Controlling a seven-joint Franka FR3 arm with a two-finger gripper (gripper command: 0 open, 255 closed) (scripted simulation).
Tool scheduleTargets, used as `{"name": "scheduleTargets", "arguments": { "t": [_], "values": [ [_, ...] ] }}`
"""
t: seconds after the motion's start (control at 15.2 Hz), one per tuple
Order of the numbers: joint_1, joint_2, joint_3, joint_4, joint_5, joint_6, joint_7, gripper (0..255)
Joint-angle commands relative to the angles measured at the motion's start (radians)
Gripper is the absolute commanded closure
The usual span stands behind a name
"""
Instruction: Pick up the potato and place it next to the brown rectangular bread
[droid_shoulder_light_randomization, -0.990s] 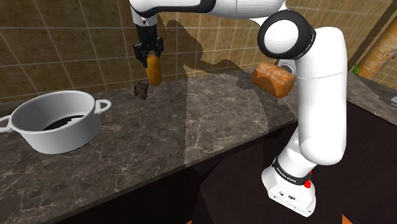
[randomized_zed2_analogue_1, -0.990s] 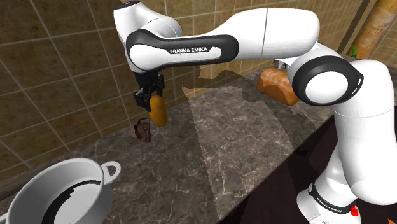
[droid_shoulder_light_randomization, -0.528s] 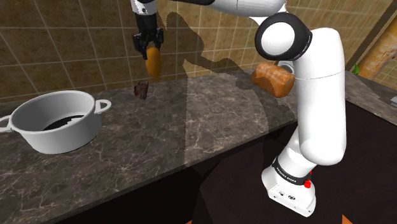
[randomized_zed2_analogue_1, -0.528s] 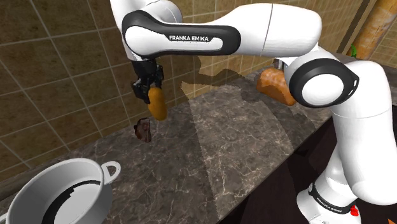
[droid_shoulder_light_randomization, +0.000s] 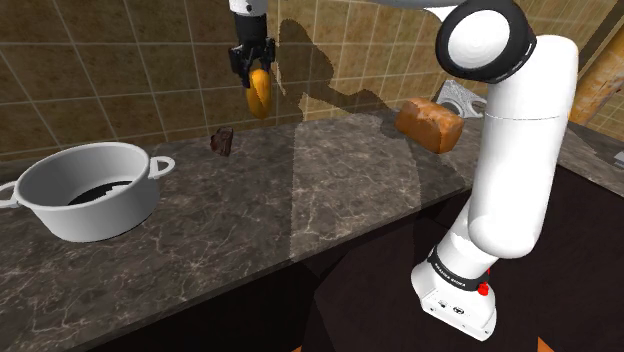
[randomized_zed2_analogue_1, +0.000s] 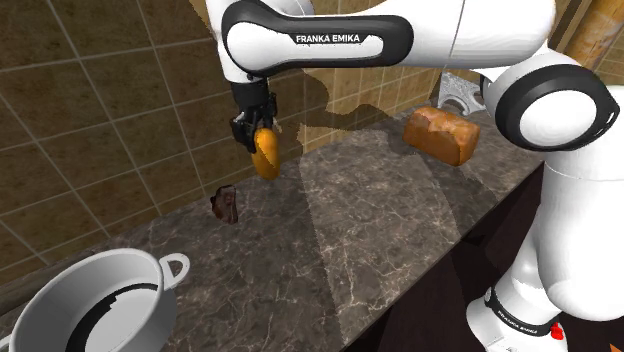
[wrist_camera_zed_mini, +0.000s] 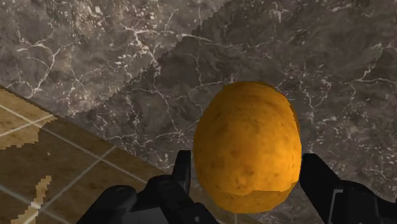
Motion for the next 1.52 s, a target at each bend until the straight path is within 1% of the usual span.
{"name": "scheduleTargets", "arguments": {
  "t": [0.0, 0.33, 0.66, 1.06, 1.45],
  "values": [
    [-0.033, -0.098, -0.005, -0.144, 0.018, 0.051, -0.026, 255],
    [-0.095, -0.279, -0.035, -0.386, 0.052, 0.123, -0.109, 255],
    [-0.144, -0.433, -0.080, -0.573, 0.073, 0.166, -0.202, 255],
    [-0.193, -0.591, -0.149, -0.747, 0.077, 0.192, -0.319, 255],
    [-0.241, -0.723, -0.231, -0.877, 0.057, 0.200, -0.441, 255]
  ]
}}
